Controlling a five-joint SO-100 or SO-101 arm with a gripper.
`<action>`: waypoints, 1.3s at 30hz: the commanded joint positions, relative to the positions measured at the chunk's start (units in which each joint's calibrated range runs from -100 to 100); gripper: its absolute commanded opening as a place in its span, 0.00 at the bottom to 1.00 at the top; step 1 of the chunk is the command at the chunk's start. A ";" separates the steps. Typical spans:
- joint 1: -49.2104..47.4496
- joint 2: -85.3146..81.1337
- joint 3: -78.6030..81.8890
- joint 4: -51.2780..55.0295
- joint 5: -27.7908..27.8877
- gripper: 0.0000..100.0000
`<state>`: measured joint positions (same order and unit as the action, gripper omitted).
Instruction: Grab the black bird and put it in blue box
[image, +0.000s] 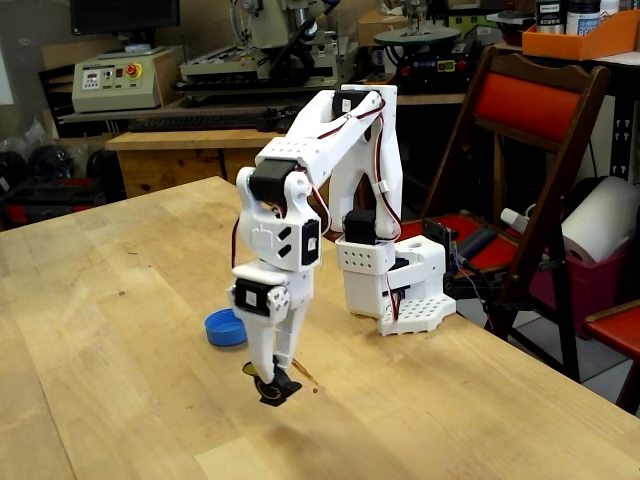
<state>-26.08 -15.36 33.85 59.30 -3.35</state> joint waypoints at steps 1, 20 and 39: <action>0.23 -0.51 -5.62 -0.01 0.29 0.04; 19.64 -1.28 -6.77 0.15 0.29 0.04; 32.08 -13.52 -5.80 0.31 0.29 0.04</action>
<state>3.44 -26.01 30.33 59.30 -3.35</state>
